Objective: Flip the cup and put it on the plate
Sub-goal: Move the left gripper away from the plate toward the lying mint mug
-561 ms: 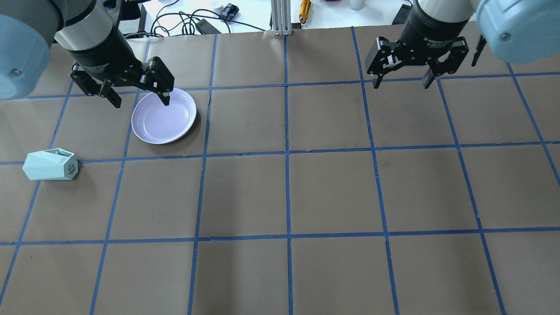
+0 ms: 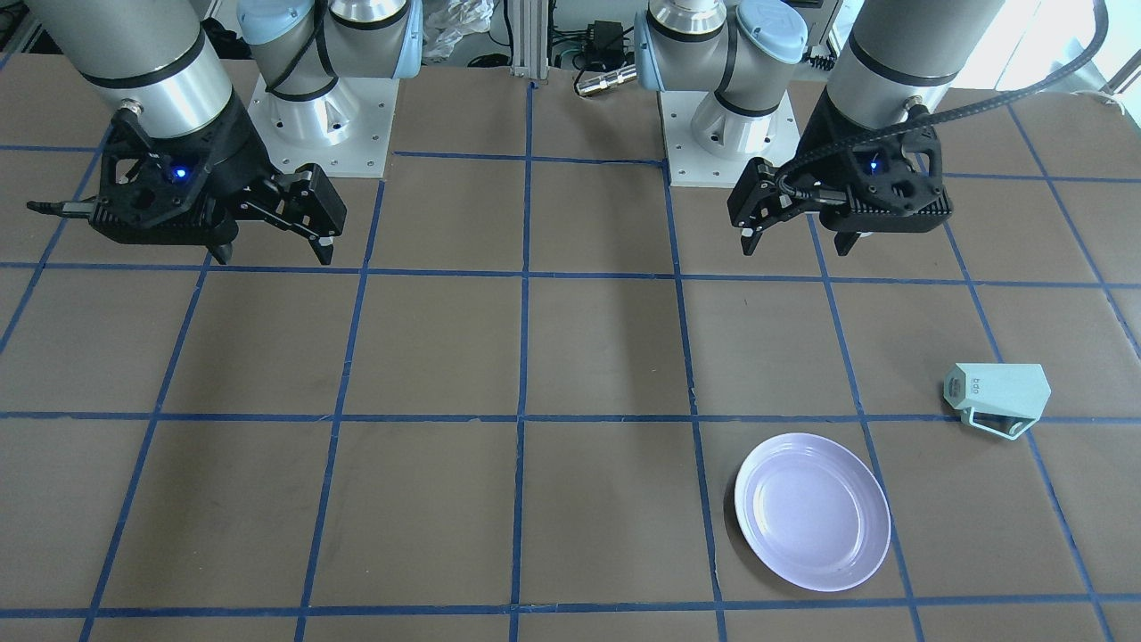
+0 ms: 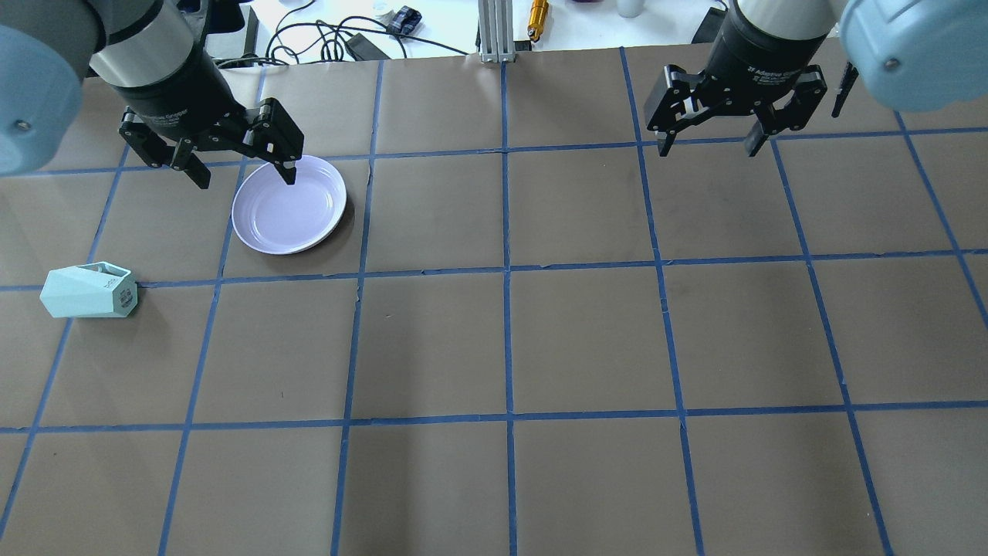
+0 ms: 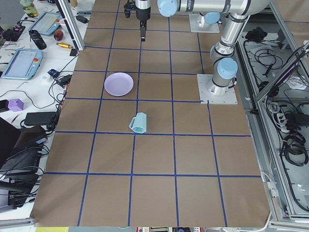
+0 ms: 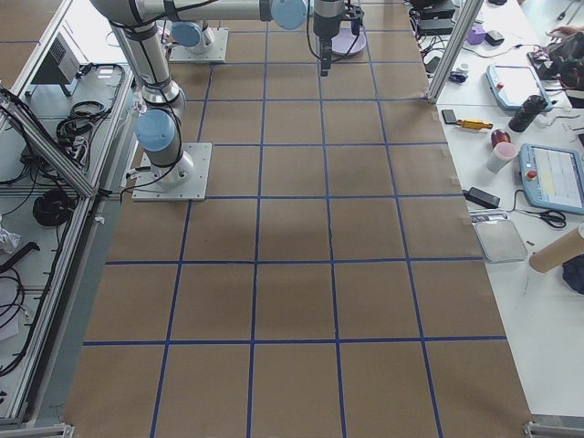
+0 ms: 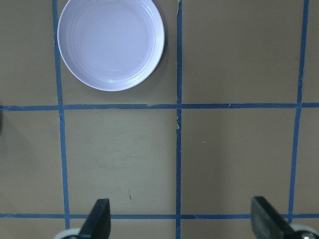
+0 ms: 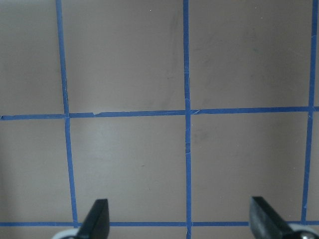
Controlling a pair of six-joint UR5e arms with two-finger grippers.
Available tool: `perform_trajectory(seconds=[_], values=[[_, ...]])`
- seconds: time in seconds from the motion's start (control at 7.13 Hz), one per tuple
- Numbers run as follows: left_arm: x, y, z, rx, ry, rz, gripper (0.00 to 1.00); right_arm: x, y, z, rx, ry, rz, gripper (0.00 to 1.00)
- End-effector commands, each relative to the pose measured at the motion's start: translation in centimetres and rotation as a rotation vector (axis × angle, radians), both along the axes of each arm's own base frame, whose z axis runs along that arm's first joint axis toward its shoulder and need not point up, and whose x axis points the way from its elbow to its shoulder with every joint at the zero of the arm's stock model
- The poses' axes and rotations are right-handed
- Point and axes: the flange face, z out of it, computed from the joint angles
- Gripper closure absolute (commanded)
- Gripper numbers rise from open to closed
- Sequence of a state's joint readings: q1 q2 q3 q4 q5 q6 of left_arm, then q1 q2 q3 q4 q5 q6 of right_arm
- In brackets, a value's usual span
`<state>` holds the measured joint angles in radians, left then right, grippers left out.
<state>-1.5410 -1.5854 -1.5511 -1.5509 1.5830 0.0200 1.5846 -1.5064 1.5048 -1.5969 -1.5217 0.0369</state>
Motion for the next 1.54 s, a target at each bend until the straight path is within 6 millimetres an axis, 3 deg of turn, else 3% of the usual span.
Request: perform_trajectory(seconds=[0.0, 0.98, 1.12, 1.4], values=[[0.0, 0.0, 0.0, 0.000, 0.000, 0.001, 0.00, 0.0, 0.0, 0.0, 0.000, 0.000, 0.000, 0.00], [0.7, 0.2, 0.0, 0.025, 0.001, 0.013, 0.00, 0.0, 0.0, 0.0, 0.000, 0.000, 0.000, 0.00], [2.2, 0.5, 0.2, 0.046, 0.004, 0.013, 0.00, 0.0, 0.0, 0.0, 0.000, 0.000, 0.000, 0.00], [9.4, 0.4, -0.2, 0.096, 0.017, -0.015, 0.00, 0.0, 0.0, 0.0, 0.000, 0.000, 0.000, 0.00]])
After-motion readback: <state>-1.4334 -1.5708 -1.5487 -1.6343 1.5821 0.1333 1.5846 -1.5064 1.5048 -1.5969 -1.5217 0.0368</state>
